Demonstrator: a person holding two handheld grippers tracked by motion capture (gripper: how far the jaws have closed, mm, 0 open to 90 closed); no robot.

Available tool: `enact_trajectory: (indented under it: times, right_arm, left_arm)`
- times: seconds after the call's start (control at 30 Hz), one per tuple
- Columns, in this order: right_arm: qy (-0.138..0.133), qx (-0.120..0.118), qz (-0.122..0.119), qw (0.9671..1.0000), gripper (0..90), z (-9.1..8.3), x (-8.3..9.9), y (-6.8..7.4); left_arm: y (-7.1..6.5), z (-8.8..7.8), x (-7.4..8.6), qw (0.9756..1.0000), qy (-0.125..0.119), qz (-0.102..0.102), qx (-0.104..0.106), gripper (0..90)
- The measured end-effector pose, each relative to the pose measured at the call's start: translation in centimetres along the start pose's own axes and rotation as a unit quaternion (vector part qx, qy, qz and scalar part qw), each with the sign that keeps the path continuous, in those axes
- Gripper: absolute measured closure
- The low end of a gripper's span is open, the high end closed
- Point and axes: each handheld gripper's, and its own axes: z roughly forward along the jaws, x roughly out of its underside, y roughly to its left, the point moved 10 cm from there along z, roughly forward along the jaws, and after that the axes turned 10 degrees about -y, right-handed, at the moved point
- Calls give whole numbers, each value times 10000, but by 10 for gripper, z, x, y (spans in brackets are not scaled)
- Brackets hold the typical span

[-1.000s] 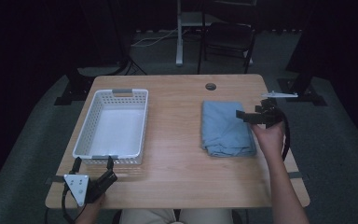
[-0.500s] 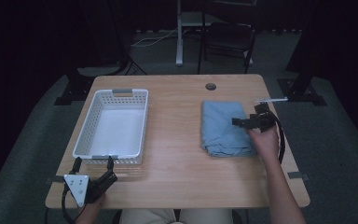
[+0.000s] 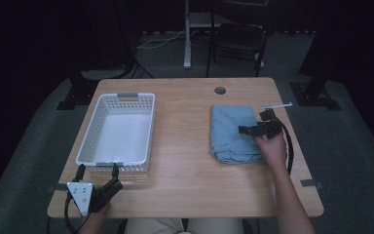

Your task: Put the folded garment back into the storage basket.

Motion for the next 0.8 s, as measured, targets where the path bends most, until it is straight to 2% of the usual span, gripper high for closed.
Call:
enact_trajectory:
  times: [0.17,0.23,0.33,0.43,0.6,0.67,0.73,0.8]
  right_arm:
    - [111,-28,-5,9999,119,6,4,0]
    - [262,-57,75,9996,123,10,10,0]
    - [350,-74,116,9993,152,14,16,-2]
    - [302,-66,137,9994,163,14,16,-2]
    - [270,-153,202,9993,262,12,17,-1]
    - [230,-218,164,9994,265,12,18,0]
    - [250,-279,-62,9993,243,12,20,1]
    - [257,-260,-126,9993,223,12,20,3]
  left_arm:
    - [0,0,0,10000,1,-2,3,39]
    - [0,0,0,10000,0,-2,2,39]
    - [0,0,0,10000,1,-3,5,39]
    - [0,0,0,10000,2,-3,6,40]
    - [0,0,0,10000,1,-3,6,39]
    - [0,0,0,10000,2,-1,8,39]
    - [0,0,0,10000,4,-4,7,39]
    - [0,0,0,10000,5,-3,7,39]
